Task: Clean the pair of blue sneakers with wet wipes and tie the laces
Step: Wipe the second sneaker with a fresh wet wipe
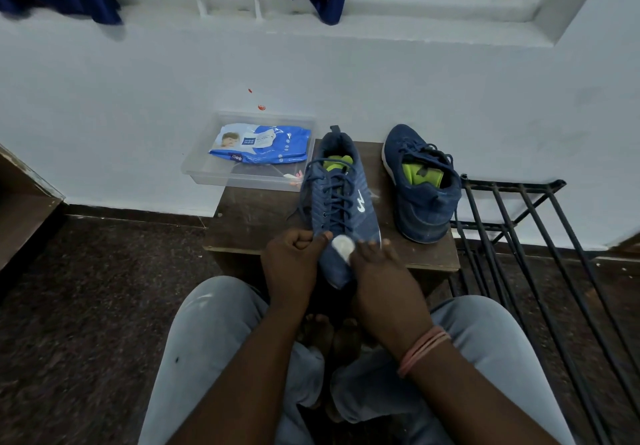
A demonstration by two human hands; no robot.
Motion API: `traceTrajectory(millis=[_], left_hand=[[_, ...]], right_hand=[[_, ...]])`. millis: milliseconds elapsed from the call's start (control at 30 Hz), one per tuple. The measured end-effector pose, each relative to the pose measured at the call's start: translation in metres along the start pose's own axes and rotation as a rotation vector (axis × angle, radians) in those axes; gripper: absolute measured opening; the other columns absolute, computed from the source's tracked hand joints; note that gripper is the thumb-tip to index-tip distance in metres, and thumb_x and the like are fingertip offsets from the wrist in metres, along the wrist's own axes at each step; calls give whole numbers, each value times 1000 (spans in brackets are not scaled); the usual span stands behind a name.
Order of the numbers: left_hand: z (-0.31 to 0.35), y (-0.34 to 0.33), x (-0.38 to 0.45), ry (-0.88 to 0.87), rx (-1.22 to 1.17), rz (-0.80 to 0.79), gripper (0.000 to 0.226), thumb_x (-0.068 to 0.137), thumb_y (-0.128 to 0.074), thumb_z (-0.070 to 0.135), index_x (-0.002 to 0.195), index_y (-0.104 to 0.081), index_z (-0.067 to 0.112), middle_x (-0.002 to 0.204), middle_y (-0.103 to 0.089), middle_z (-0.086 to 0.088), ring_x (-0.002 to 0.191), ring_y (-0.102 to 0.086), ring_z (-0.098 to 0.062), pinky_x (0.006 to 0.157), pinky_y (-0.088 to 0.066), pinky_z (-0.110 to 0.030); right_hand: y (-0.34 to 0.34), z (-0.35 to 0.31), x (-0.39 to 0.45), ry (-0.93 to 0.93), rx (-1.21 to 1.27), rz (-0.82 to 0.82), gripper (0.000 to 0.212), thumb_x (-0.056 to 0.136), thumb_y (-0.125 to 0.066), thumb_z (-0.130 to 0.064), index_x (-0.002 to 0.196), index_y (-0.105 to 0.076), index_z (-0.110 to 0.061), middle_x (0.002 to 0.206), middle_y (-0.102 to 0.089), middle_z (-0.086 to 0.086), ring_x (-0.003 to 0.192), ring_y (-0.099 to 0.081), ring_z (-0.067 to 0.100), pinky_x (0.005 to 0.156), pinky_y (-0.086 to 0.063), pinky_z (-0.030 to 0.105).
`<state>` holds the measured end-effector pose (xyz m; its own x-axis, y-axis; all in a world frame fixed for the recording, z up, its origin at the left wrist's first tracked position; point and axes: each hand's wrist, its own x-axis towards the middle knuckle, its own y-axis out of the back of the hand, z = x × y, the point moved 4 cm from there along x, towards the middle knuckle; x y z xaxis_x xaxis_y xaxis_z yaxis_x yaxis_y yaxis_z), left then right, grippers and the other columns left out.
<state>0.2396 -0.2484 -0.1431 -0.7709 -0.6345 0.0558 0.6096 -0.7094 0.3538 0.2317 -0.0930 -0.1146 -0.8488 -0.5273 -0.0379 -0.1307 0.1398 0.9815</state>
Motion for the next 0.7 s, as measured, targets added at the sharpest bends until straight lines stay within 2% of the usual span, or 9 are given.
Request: traceTrajectory(millis=[100, 200, 233, 300, 367, 433, 533, 600, 700], left_hand=[[0, -2, 0, 34, 1, 0, 18, 80, -86, 33, 75, -78, 18, 55, -65, 13, 51, -58, 7, 51, -39, -7], [0, -1, -4, 22, 14, 5, 21, 82, -84, 38, 79, -76, 18, 60, -67, 11, 56, -60, 6, 53, -39, -7], [0, -1, -5, 37, 3, -3, 23, 83, -82, 40, 81, -74, 19, 64, -68, 10, 58, -61, 5, 55, -42, -10], [-2, -2, -5, 89, -31, -23, 30, 84, -79, 46, 81, -68, 18, 69, -69, 7, 59, -61, 0, 58, -46, -19], [-5, -6, -4, 150, -50, -67, 44, 84, -77, 54, 79, -61, 13, 71, -65, 2, 61, -59, -9, 60, -47, -26], [-8, -11, -3, 181, -33, -139, 57, 82, -75, 61, 77, -59, 6, 68, -63, -5, 60, -58, -12, 59, -46, -29], [-13, -13, 1, 105, 92, -175, 69, 82, -70, 65, 73, -57, -2, 63, -61, -12, 55, -54, -15, 55, -42, -32], [-15, -13, 4, 54, 140, -167, 64, 85, -68, 63, 71, -58, 2, 63, -62, -8, 57, -59, -18, 54, -43, -33], [-16, -16, 4, 14, 135, -176, 50, 91, -67, 54, 75, -62, 7, 69, -66, -4, 65, -65, -15, 55, -48, -27]], right_hand=[[-4, -24, -8, 28, 98, -42, 75, 79, -30, -28, 149, -39, -3, 152, -42, 16, 143, -37, 30, 124, -18, 37], [-1, -18, -8, -69, 220, 66, 67, 86, -28, -35, 146, -46, -11, 151, -41, 15, 139, -38, 31, 117, -33, 45], [1, -16, -9, -108, 248, 130, 61, 90, -31, -40, 141, -53, -16, 148, -43, 14, 136, -41, 31, 112, -38, 47], [5, -13, -7, -151, 331, 244, 43, 95, -48, -41, 129, -63, -19, 137, -53, 13, 123, -51, 31, 101, -46, 46], [4, -14, -1, -107, 413, 261, 29, 93, -61, -24, 121, -67, -17, 118, -59, 9, 104, -58, 27, 88, -51, 39], [3, -16, 4, -50, 389, 198, 19, 88, -61, -9, 103, -72, -15, 100, -63, 7, 90, -58, 25, 76, -49, 35], [2, -6, 6, -27, 251, 208, 10, 76, -67, -11, 77, -74, -18, 84, -65, 3, 79, -59, 24, 74, -45, 35], [5, 7, 5, -66, 234, 246, 12, 71, -72, -12, 77, -76, -22, 87, -60, 2, 78, -55, 23, 71, -43, 33], [2, 27, 13, -58, 271, 169, 11, 84, -69, -7, 89, -78, -12, 92, -60, 8, 79, -59, 24, 70, -42, 29]])
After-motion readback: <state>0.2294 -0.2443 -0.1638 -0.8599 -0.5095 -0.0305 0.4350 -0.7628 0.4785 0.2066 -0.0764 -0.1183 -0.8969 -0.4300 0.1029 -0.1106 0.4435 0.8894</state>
